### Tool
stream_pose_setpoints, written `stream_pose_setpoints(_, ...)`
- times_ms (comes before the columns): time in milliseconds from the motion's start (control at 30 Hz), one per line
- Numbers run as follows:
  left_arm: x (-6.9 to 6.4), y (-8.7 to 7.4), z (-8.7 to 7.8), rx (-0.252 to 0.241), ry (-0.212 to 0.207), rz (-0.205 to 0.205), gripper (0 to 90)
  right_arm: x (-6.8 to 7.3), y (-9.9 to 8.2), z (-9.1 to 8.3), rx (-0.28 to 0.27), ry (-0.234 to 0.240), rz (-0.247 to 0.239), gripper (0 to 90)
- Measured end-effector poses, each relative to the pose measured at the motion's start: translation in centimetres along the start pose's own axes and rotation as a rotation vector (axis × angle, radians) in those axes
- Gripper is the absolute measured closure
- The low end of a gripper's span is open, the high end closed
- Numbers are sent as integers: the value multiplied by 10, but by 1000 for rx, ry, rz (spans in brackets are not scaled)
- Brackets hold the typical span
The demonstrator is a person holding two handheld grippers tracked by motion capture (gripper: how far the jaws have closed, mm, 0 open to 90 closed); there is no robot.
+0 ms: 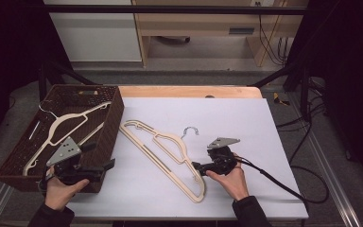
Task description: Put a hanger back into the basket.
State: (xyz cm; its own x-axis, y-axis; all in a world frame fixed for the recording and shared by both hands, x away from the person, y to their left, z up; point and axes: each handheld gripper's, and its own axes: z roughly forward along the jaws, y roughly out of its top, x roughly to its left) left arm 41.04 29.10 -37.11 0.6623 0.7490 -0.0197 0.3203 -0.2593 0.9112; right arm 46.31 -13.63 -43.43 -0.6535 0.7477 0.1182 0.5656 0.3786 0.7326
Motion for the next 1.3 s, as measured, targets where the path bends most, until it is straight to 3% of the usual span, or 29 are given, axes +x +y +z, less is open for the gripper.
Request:
stream_pose_setpoints(100,0,1,-1,-5,2,-3,69,0,-1,4,24,0,-1,276)
stream_pose_setpoints(133,1,1,-1,-2,10,-3,69,1,-3,9,39,3,-8,334)
stream_pose_setpoints(333,0,2,-2,-7,12,1,71,4,-6,15,100,25,12,462)
stream_pose_setpoints(433,2,1,-3,-7,16,-3,72,4,-7,17,108,38,-1,489)
stream_pose_setpoints(467,3,1,-3,-4,17,-2,72,6,-9,21,143,41,17,504)
stream_pose_setpoints(533,3,1,-3,-3,16,-4,72,7,-9,24,148,46,15,510)
stream_pose_setpoints(767,4,1,-4,-7,25,-10,73,18,-10,37,213,-6,-27,625)
stream_pose_setpoints(967,5,1,-5,-7,25,-11,76,14,-7,38,224,21,40,686)
stream_pose_setpoints(1000,5,1,-4,-5,26,-9,76,12,-6,37,225,46,67,757)
stream_pose_setpoints(1067,5,1,-4,-6,26,-10,76,12,-6,37,225,54,70,762)
stream_pose_setpoints(1200,5,0,-4,-3,25,-9,77,9,-4,35,228,19,79,780)
stream_pose_setpoints(1300,5,0,-4,1,26,-4,77,7,-3,35,229,23,93,782)
